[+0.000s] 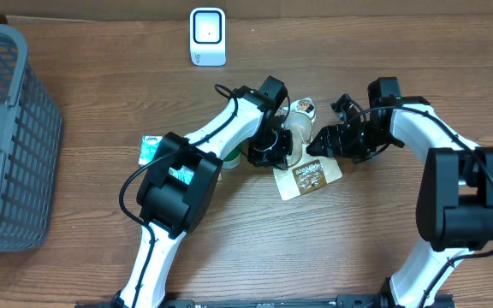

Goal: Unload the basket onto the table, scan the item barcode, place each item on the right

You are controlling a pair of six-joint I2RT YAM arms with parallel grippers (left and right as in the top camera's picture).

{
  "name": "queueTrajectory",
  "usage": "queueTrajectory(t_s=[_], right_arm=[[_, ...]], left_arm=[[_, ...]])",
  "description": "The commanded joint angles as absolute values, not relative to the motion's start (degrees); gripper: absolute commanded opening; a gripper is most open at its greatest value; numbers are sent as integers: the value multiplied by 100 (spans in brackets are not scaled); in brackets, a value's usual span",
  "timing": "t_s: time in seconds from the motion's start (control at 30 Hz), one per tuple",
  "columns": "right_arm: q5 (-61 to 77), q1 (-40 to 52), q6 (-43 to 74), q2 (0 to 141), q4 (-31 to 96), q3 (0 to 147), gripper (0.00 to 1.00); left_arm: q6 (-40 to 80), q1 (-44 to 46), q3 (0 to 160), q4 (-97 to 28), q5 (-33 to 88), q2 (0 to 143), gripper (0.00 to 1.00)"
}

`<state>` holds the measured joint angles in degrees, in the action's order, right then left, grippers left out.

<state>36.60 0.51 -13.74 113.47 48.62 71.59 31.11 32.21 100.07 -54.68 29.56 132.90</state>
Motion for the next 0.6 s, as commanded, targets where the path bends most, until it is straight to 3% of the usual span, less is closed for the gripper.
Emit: queueTrajectory(t_s=[0.0, 0.1, 0.23, 0.3, 0.57], right_arm=[[4106, 167, -1850, 11671, 4873, 7258, 77], [4412, 329, -1839, 11952, 4831, 7234, 72], [4534, 419, -1485, 12057, 4648, 7234, 43], [4552, 416, -1212, 12057, 4528, 7234, 34], [4825, 410, -1046, 12055, 4377, 7236, 11]], left_arm=[[2952, 3173, 9874, -5395, 2731, 13583, 4], [2950, 3168, 9874, -5389, 2729, 13583, 4], [2902, 3164, 9878, -5354, 2755, 13583, 4], [2838, 3148, 9896, -5339, 2805, 13579, 4], [2550, 2943, 9926, -5376, 2773, 13006, 4]])
